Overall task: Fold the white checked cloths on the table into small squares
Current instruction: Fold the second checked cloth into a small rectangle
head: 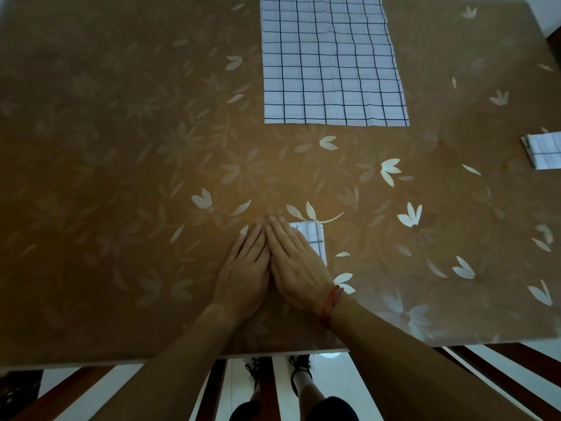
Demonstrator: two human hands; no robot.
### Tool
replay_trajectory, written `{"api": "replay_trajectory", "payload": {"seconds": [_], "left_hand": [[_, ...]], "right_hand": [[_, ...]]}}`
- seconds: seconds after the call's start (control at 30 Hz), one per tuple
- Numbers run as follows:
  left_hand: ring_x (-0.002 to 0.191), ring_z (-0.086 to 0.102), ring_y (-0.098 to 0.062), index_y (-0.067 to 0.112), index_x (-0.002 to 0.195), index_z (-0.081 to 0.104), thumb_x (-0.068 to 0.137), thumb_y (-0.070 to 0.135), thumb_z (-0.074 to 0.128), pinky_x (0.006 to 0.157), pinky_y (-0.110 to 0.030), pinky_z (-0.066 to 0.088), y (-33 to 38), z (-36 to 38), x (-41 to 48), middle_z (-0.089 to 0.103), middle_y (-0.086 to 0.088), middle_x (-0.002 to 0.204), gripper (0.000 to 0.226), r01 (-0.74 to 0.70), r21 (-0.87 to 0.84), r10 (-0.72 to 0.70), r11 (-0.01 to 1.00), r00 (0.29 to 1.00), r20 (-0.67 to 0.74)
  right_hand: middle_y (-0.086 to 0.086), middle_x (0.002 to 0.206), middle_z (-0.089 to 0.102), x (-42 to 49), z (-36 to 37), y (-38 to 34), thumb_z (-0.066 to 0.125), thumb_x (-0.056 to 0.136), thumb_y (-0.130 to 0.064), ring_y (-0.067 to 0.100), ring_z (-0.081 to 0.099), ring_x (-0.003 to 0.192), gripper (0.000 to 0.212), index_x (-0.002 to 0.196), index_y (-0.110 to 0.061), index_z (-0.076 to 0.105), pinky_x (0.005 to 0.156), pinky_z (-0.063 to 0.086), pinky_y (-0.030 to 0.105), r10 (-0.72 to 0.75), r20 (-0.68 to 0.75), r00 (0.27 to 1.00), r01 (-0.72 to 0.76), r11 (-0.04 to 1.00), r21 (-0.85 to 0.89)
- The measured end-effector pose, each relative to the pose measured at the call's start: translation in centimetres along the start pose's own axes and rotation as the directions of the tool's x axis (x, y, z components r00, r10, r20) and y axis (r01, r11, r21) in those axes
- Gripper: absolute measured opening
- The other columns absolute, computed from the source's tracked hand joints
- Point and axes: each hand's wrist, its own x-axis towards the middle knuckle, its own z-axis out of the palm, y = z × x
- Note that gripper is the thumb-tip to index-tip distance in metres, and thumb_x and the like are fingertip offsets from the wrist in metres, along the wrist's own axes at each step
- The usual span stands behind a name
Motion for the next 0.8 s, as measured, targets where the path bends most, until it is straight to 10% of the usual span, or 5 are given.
{"api": "replay_trajectory", "payload": {"seconds": [0.8], "left_hand": [[0.145, 0.017, -0.027, -0.001, 0.146, 0.028, 0.097, 0.017, 0.019, 0.116, -0.045, 0.023, 0.4, -0.8, 0.0, 0.024, -0.018, 0.154, 0.054, 0.042, -0.001, -0.042, 0.999, 0.995, 0.088]], "right_hand": [[0.017, 0.161, 0.012, -3.4, -2.6, 4.0, 0.022, 0.102, -0.049, 0.028, 0.009, 0.150, 0.069, 0.153, -0.001, 0.015, 0.120, 0.017, 0.047, 0.161, 0.169, 0.972, -0.105, 0.949, -0.298]]}}
